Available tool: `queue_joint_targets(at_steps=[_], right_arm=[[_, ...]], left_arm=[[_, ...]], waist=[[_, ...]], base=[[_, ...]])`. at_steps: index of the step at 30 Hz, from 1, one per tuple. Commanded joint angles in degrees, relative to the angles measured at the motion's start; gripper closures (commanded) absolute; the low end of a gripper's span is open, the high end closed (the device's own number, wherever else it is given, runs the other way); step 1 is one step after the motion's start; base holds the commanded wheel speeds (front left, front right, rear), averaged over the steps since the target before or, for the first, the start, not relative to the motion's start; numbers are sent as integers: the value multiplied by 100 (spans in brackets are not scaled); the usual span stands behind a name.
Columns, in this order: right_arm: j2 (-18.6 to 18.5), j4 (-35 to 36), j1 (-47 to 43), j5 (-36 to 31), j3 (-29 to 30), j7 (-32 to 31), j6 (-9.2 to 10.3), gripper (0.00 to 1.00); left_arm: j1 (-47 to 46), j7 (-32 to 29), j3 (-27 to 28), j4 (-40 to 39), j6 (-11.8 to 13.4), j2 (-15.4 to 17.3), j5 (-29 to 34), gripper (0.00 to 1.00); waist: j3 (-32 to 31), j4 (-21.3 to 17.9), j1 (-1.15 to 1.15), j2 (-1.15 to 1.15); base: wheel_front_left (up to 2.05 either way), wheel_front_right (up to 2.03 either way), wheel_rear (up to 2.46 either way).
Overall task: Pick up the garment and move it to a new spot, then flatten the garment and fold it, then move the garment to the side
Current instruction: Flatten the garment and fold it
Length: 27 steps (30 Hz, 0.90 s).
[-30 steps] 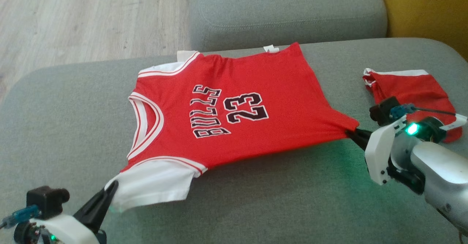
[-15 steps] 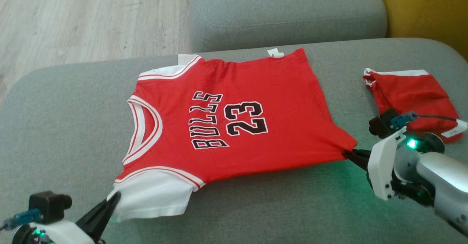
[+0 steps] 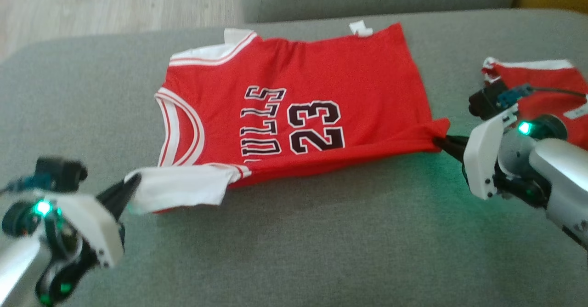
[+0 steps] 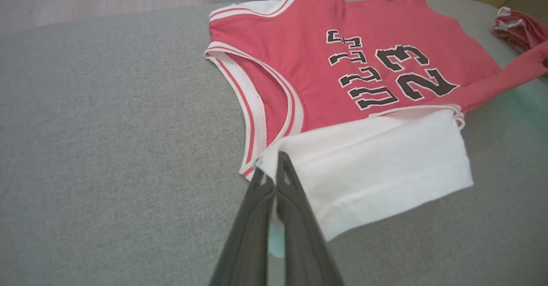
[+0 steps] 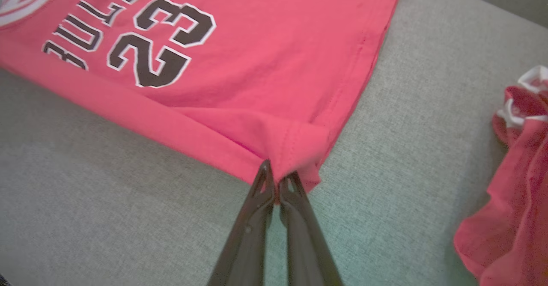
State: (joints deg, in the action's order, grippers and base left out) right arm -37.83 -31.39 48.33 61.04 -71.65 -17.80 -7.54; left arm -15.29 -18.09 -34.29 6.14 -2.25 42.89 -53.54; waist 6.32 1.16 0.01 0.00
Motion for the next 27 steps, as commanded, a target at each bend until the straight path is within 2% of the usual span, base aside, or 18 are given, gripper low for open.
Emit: queue_joint_targets(at_steps=[1,10,21,22,23,24,25,27], right_arm=[[-25,-45,154,7,69,-58,5,100],[286,-471,643,-26,18,-244,5,100],[521,-799,973,-77,-66,-215,5,100],[541,-835,992,-84,-73,-201,5,100],[560,-895,1019,-107,-77,-152,5,100],[583,-964,1057,-151,-77,-43,5,62],[616,-1037,1088,-182,-64,91,5,0],[708,-1174,1132,-187,6,391,5,0]], left_arm=[[-609,-166,213,61,-47,187,118,100],[-1937,-581,-185,1039,-254,-123,727,100],[-2833,-470,-646,1984,-437,-640,1186,100],[-2898,-427,-671,2063,-445,-706,1201,83],[-2960,-366,-687,2135,-452,-774,1213,57],[-3022,-266,-685,2202,-455,-842,1230,10],[-3085,-119,-657,2271,-443,-916,1249,0],[-3213,292,-564,2417,-354,-1056,1322,0]], waist=[[241,61,-1,0],[675,91,-1,0],[984,94,-1,0],[1005,96,-1,0],[1023,98,-1,0],[1041,101,-1,0],[1054,102,-1,0],[1070,98,-1,0]], base=[[0,0,0],[0,0,0],[0,0,0],[0,0,0],[0,0,0],[0,0,0],[0,0,0],[0,0,0]])
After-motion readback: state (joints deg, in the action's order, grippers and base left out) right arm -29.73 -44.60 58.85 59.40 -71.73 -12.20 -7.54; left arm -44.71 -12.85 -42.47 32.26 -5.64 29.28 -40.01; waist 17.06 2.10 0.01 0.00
